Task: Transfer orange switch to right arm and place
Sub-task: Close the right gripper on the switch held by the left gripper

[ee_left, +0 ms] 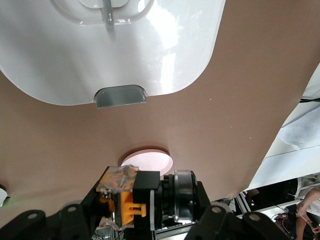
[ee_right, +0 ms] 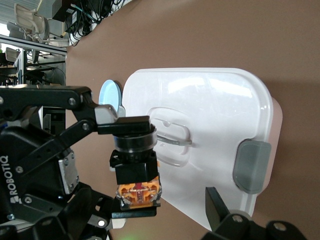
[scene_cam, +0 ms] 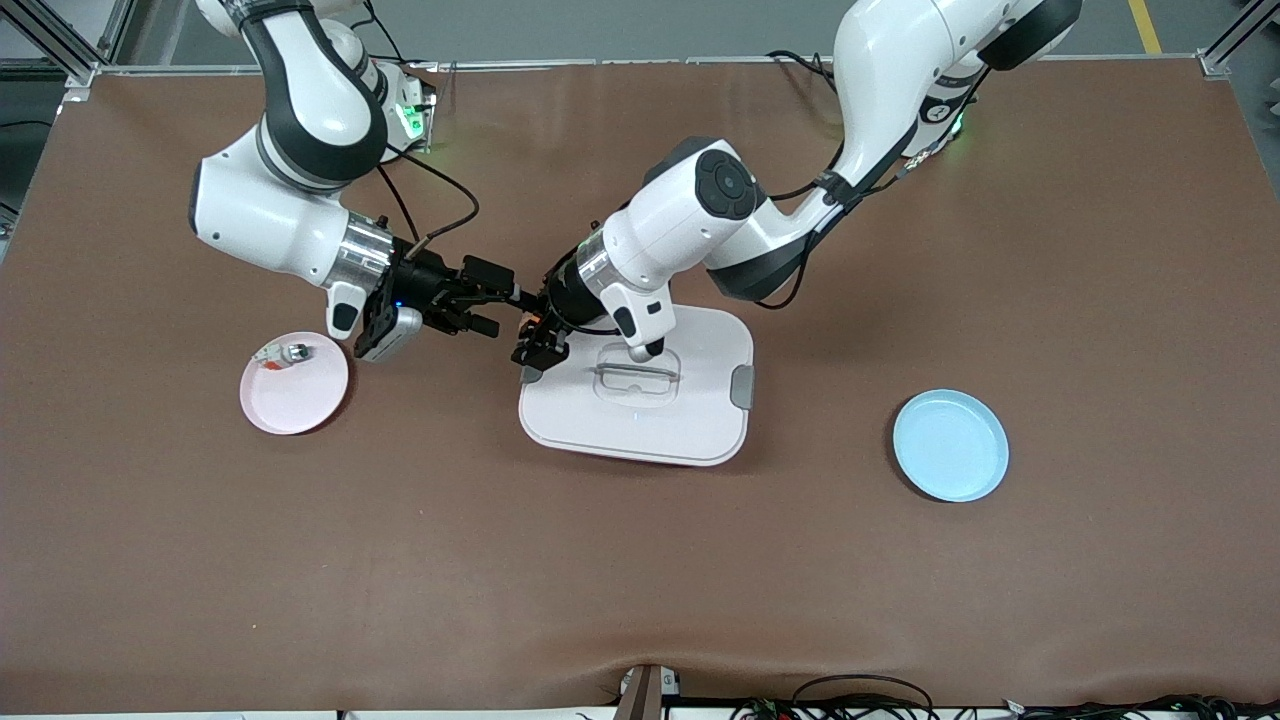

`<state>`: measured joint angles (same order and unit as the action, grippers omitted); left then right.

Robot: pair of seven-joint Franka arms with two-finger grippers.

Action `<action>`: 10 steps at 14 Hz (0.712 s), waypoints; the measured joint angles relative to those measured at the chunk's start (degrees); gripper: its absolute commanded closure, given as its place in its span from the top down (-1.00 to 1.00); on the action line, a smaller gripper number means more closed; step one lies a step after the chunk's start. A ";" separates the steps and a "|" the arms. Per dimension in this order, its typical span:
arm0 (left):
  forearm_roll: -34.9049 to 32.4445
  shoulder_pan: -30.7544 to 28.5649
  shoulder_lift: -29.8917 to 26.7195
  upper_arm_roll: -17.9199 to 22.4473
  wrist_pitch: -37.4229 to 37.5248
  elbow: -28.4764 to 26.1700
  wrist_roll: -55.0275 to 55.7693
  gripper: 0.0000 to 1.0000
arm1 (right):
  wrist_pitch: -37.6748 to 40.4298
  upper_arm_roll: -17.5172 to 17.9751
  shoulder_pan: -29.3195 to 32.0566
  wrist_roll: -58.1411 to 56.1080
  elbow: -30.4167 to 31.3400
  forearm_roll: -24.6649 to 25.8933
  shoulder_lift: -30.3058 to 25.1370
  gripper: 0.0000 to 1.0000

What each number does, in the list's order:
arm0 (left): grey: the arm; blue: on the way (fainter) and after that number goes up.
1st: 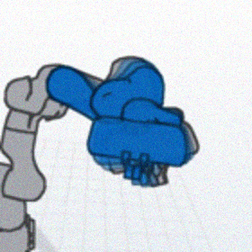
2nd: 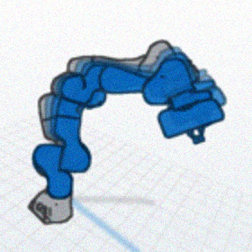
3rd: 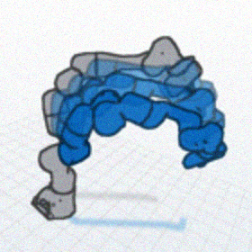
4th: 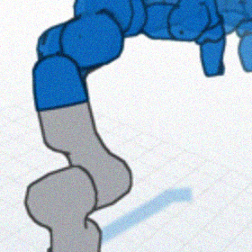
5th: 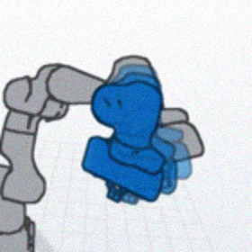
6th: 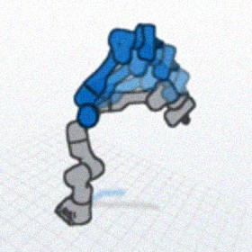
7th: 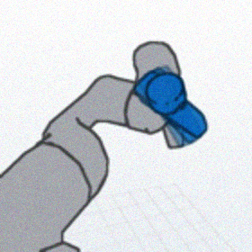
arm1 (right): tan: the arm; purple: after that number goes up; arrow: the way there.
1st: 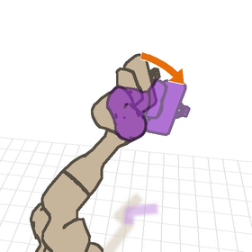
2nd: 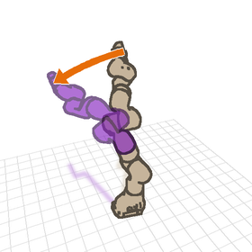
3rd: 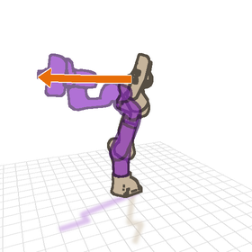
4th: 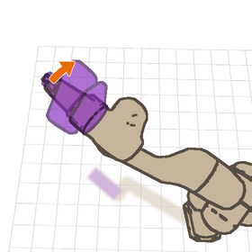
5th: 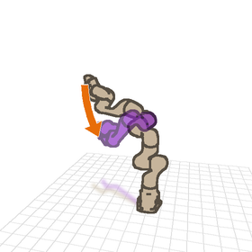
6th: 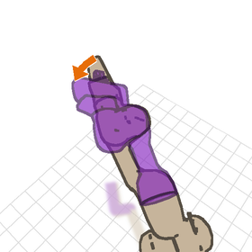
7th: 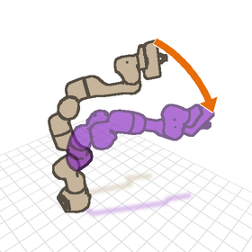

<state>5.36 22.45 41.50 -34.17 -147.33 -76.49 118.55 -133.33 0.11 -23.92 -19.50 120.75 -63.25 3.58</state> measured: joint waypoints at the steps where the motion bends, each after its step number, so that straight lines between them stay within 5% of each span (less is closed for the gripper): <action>1: 0.00 0.00 0.00 0.04 0.04 0.01 0.00 -1.00 | -0.37 -0.01 -0.32 -0.05 0.02 -0.04 0.02 1.00; 10: 0.00 -0.05 0.29 0.42 0.28 0.01 -0.03 -1.00 | -1.68 -0.02 -0.71 -2.16 0.03 -0.61 0.99 1.00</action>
<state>5.36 22.40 41.79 -33.75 -147.04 -76.48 118.51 -135.01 0.09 -24.63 -21.66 120.78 -63.86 4.57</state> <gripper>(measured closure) 0.273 0.000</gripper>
